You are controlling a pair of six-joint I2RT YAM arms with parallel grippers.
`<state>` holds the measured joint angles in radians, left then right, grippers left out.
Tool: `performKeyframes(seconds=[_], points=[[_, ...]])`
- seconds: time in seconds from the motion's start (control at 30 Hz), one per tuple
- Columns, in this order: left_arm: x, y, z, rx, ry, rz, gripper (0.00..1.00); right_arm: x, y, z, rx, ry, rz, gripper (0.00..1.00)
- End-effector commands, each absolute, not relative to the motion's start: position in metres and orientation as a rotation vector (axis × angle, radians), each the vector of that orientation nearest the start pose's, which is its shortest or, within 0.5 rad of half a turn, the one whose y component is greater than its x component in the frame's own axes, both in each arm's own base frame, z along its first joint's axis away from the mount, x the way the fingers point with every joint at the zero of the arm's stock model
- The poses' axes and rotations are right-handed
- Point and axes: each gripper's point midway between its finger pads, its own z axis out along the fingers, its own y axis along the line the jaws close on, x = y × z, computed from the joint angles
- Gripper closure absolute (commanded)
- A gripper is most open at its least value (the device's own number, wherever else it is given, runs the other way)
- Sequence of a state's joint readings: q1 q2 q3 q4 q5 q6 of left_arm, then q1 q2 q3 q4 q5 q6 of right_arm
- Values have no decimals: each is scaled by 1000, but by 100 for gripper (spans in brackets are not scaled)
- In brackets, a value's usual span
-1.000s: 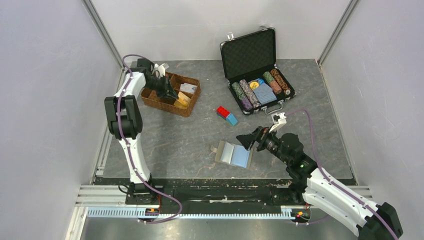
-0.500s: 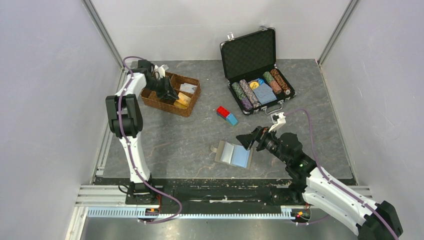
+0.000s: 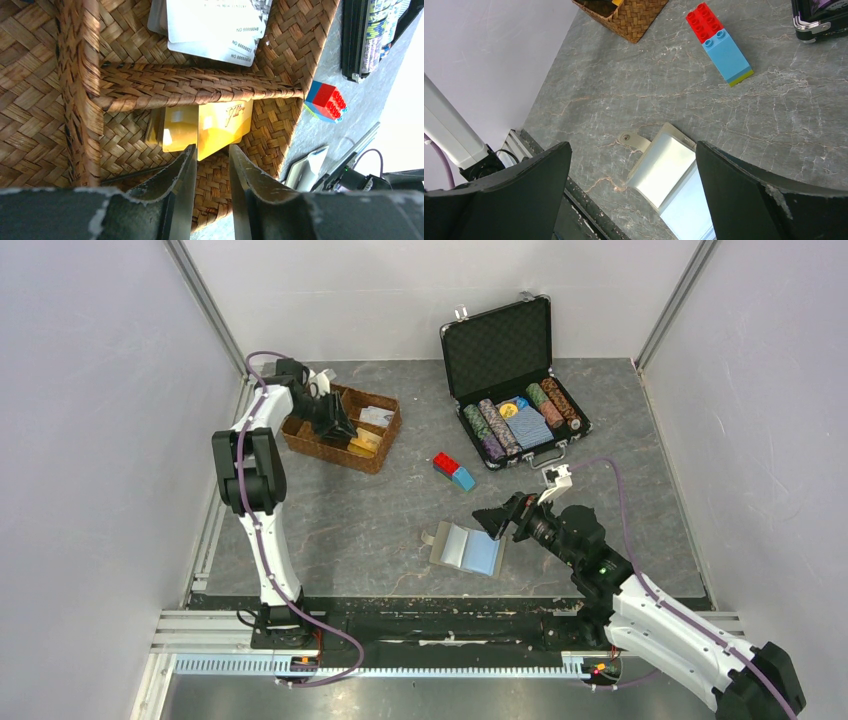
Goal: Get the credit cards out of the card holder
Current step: Place the credit card in the storage box, then reset both arms
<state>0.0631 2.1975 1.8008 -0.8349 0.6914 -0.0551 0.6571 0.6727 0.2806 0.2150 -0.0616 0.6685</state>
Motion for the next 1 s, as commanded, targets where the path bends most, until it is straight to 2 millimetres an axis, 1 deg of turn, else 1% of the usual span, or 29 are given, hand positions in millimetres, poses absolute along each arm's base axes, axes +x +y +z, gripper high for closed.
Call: performKeyframes(seconds=[0.0, 0.13, 0.23, 0.4, 0.5, 0.53, 0.6, 0.63, 0.67, 0.73, 0.77, 0.8, 0.83, 0.87, 0.9, 0.93, 0.97], points=[[476, -84, 97, -5, 2601, -924, 63, 223, 212, 194, -31, 1772, 1012, 2], [479, -84, 98, -3, 2599, -923, 61, 222, 212, 195, -31, 1771, 1014, 2], [480, -83, 104, 1, 2601, -910, 60, 222, 212, 193, -34, 1784, 1011, 2], [480, -81, 126, -37, 2577, -875, 56, 220, 206, 190, -45, 1804, 967, 2], [474, -84, 144, -57, 2556, -860, 54, 221, 200, 193, -65, 1815, 908, 2], [471, -85, 153, -54, 2546, -850, 53, 224, 195, 192, -59, 1821, 866, 2], [460, -92, 165, -28, 2527, -831, 51, 228, 186, 194, -70, 1837, 785, 2], [454, -99, 177, -11, 2500, -831, 49, 229, 180, 192, -75, 1858, 737, 2], [449, -101, 183, -5, 2480, -840, 46, 230, 174, 193, -76, 1862, 695, 2], [431, -123, 202, 51, 2431, -869, 42, 231, 165, 201, -86, 1844, 636, 2], [424, -128, 206, 55, 2417, -875, 40, 232, 161, 207, -87, 1829, 614, 2], [415, -134, 217, 77, 2389, -881, 36, 232, 157, 212, -91, 1821, 593, 2], [406, -139, 221, 96, 2377, -883, 32, 232, 154, 218, -93, 1810, 575, 2], [396, -143, 230, 115, 2356, -878, 23, 232, 151, 222, -97, 1804, 558, 2], [386, -146, 233, 125, 2345, -876, 5, 232, 148, 226, -95, 1803, 542, 2], [374, -151, 243, 146, 2312, -882, 0, 232, 144, 229, -88, 1805, 523, 2], [361, -155, 248, 164, 2289, -892, 0, 232, 140, 231, -77, 1813, 502, 2]])
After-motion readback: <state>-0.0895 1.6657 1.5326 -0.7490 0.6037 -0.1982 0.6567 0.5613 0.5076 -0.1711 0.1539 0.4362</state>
